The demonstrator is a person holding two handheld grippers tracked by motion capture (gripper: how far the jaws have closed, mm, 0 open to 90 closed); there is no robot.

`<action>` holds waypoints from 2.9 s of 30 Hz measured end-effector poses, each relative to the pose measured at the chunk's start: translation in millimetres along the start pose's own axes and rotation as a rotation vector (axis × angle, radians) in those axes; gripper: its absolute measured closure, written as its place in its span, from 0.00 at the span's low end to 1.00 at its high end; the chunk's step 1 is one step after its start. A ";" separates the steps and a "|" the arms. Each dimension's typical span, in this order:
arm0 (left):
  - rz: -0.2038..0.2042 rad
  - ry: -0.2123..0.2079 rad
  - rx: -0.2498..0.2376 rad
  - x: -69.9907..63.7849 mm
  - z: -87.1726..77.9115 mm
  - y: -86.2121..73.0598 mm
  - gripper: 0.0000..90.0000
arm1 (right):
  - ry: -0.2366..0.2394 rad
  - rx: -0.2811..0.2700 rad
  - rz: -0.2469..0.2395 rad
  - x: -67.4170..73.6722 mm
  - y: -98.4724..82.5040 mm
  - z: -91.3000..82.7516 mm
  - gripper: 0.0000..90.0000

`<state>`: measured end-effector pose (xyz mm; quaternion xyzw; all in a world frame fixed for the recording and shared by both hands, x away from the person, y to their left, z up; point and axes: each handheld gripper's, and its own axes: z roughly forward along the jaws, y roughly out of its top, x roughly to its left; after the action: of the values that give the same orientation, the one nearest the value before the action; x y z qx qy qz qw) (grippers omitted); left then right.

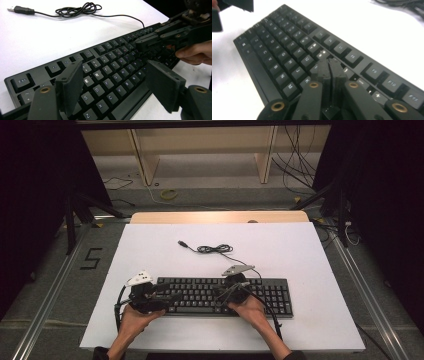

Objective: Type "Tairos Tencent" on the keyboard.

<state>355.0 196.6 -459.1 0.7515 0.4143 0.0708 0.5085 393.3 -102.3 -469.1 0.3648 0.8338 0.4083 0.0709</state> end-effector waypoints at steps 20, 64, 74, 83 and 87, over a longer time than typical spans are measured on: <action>-0.006 -0.001 0.018 3.5 0.3 3.2 0.33 | 0.040 -0.067 0.007 1.3 1.8 -18.7 0.76; -0.012 0.013 0.098 11.2 8.5 8.2 0.37 | 0.027 -0.114 0.038 -1.0 -4.3 -40.1 0.47; 0.017 0.063 0.164 14.0 14.0 7.8 0.57 | 0.027 -0.124 0.027 3.5 -9.0 -44.0 0.45; 0.058 0.086 0.223 12.8 17.0 8.6 0.76 | 0.037 -0.128 0.018 7.6 -11.4 -44.6 0.45; 0.062 0.088 0.245 11.7 18.8 9.1 0.85 | 0.037 -0.128 0.015 8.7 -12.3 -45.4 0.45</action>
<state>377.4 190.2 -464.2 0.8167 0.4183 0.0684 0.3915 361.4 -130.0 -446.8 0.3581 0.8042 0.4682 0.0757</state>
